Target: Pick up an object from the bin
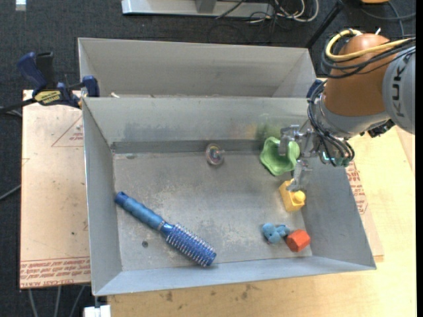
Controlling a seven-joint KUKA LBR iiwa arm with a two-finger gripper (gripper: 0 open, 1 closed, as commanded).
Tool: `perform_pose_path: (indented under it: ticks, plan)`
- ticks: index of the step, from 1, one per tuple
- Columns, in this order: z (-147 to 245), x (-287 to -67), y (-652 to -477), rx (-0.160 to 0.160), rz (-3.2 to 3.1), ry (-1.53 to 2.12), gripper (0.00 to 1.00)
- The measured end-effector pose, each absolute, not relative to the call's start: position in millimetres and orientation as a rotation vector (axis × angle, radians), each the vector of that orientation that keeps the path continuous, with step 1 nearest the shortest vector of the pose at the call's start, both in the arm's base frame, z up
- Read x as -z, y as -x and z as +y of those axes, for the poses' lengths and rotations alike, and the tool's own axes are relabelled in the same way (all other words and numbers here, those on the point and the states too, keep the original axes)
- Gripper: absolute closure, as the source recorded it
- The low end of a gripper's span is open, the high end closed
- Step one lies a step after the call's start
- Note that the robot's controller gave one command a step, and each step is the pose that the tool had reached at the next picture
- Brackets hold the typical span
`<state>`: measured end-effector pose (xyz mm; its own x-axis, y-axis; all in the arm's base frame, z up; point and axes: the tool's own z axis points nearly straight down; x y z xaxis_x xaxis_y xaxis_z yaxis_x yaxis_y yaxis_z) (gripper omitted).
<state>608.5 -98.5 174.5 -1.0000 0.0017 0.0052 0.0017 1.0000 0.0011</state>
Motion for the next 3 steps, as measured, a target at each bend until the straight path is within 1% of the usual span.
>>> perform_pose_path:
  ticks: [1, 2, 3]
  plan:
    - [-117.2, -72.8, -646.7, 0.011, -3.022, -0.884, 0.00]
    - [-138.8, -79.6, -649.0, 0.031, -3.036, -0.847, 0.00]
    - [-138.4, -76.3, -655.4, 0.038, -3.011, -0.925, 0.00]
